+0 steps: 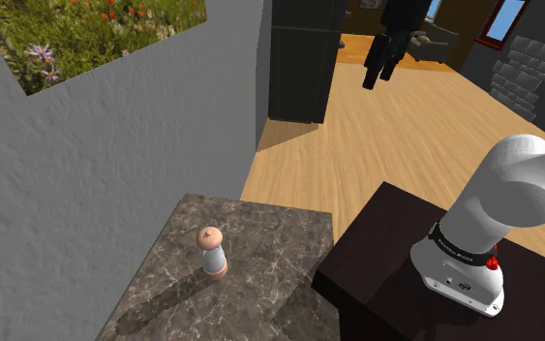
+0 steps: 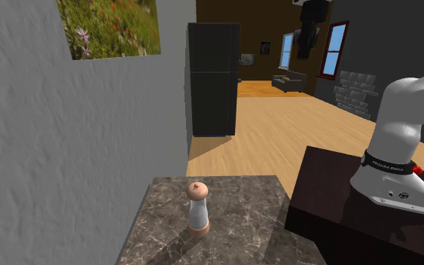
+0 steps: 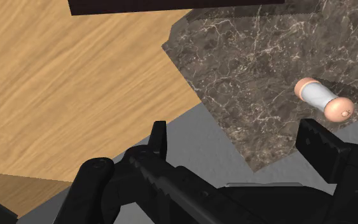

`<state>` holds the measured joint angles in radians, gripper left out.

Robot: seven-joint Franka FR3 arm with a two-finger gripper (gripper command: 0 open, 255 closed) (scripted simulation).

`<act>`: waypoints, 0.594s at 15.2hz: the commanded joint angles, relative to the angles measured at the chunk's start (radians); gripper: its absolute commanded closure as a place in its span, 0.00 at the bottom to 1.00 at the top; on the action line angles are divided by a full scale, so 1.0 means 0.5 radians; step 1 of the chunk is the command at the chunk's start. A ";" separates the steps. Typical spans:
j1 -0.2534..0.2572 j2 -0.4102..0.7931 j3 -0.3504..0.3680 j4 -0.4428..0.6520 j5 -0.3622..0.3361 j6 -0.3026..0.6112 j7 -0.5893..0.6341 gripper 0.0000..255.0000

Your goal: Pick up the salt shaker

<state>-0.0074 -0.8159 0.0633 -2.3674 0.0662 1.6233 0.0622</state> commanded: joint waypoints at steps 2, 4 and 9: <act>0.011 0.024 0.028 -0.030 0.024 0.052 0.028 0.00; 0.032 0.081 0.086 -0.083 0.071 0.158 0.082 0.00; 0.084 0.270 0.234 -0.173 0.182 0.433 0.213 0.00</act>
<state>0.0309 -0.7077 0.1667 -2.4502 0.1471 1.8082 0.1569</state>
